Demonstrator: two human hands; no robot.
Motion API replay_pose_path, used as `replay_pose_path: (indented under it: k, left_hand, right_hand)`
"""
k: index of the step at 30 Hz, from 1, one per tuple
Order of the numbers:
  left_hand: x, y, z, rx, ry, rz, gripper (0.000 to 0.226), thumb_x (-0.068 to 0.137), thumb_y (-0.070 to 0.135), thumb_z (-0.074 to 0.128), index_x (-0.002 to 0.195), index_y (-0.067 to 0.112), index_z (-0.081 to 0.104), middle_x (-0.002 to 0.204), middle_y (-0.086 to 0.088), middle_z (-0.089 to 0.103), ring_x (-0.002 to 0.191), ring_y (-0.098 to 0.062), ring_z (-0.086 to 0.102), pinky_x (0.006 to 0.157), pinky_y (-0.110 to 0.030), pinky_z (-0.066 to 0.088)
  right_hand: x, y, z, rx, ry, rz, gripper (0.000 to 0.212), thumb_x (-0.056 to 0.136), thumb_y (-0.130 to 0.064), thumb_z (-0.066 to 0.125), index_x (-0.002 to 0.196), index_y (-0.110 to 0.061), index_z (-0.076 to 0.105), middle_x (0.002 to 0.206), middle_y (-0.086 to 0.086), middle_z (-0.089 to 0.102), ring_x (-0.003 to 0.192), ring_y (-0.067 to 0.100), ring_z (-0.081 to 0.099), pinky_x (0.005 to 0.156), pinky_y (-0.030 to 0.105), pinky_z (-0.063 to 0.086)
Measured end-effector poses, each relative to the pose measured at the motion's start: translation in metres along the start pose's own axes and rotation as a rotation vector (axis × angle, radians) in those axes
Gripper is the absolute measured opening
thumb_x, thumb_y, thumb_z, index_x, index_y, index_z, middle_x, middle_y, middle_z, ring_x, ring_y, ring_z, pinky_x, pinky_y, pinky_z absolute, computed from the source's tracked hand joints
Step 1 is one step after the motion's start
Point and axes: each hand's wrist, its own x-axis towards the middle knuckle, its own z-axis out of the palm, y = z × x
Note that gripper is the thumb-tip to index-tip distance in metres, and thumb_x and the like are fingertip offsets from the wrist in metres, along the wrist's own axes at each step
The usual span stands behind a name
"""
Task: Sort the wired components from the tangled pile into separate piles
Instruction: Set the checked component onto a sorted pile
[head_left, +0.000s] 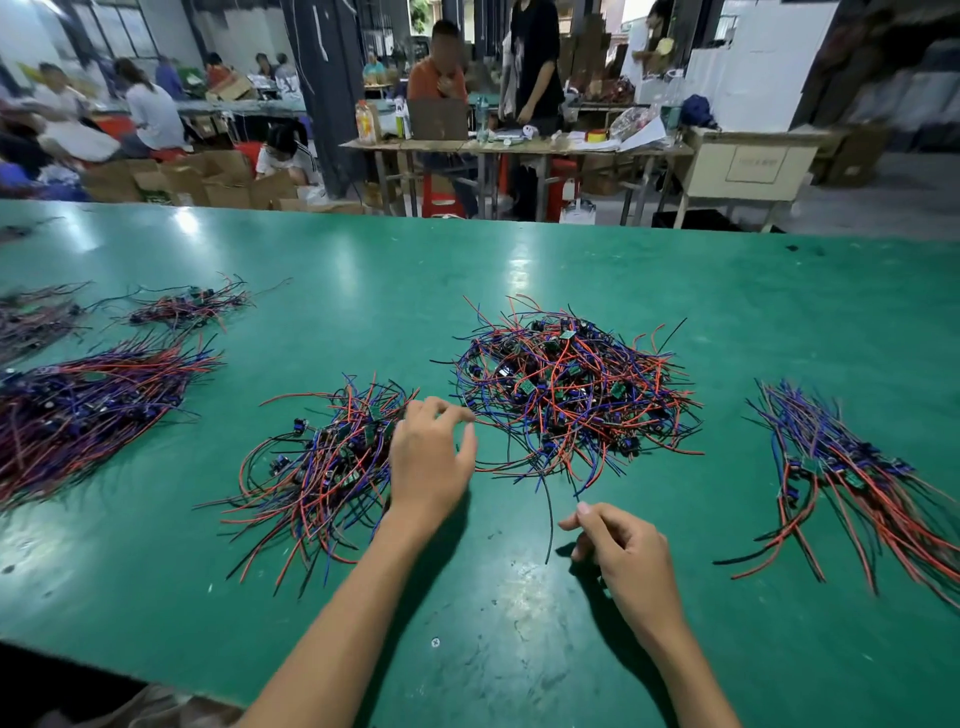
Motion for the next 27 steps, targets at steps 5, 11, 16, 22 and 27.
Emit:
replay_pose_path:
  k: [5,11,16,22,27]
  left_hand:
    - [0.054,0.000,0.044,0.185,-0.316,-0.212,0.042,0.103,0.038,0.044,0.126,0.008,0.064,0.131,-0.013,0.059,0.125,-0.029,0.046,0.104,-0.042,0.038]
    - [0.062,-0.014,0.064,-0.006,-0.248,-0.371,0.026,0.095,0.045,0.063,0.109,0.028,0.075,0.118,-0.001,0.070,0.124,-0.024,0.048,0.101,-0.039,0.026]
    - [0.051,-0.001,0.052,-0.277,-0.132,-0.396,0.022,0.097,0.045,0.060,0.106,0.030,0.073,0.108,0.009,0.072,0.118,-0.016,0.053,0.078,-0.031,0.013]
    - [0.006,0.026,0.006,-1.021,-0.016,-0.430,0.009,0.103,0.022,0.057,0.110,0.017,0.060,0.105,0.003,0.077,0.086,-0.005,0.068,0.080,-0.021,0.053]
    - [-0.034,0.045,-0.017,-1.191,-0.049,-0.367,0.021,0.096,0.026,0.061,0.113,0.015,0.057,0.108,0.000,0.077,0.085,-0.014,0.070,0.078,-0.018,0.052]
  right_hand:
    - [0.002,-0.001,0.000,0.021,0.020,0.031,0.032,0.101,-0.027,0.061,0.075,-0.021,0.077,0.059,0.006,0.067,0.052,0.006,0.065,0.049,0.012,0.040]
    - [0.006,-0.003,0.001,0.061,0.052,0.057,0.032,0.101,-0.025,0.062,0.073,-0.018,0.077,0.056,0.007,0.066,0.046,0.006,0.061,0.044,0.012,0.038]
    - [0.007,-0.003,-0.001,0.068,0.060,0.052,0.032,0.100,-0.026,0.062,0.072,-0.020,0.077,0.056,0.007,0.066,0.045,0.004,0.059,0.044,0.011,0.038]
    - [0.008,-0.002,0.000,0.057,0.072,0.037,0.031,0.100,-0.027,0.063,0.073,-0.026,0.077,0.056,0.005,0.067,0.047,0.006,0.059,0.046,0.011,0.038]
    - [0.006,-0.002,0.000,0.075,0.069,0.016,0.030,0.100,-0.024,0.064,0.073,-0.027,0.077,0.056,0.007,0.066,0.047,0.007,0.058,0.045,0.012,0.040]
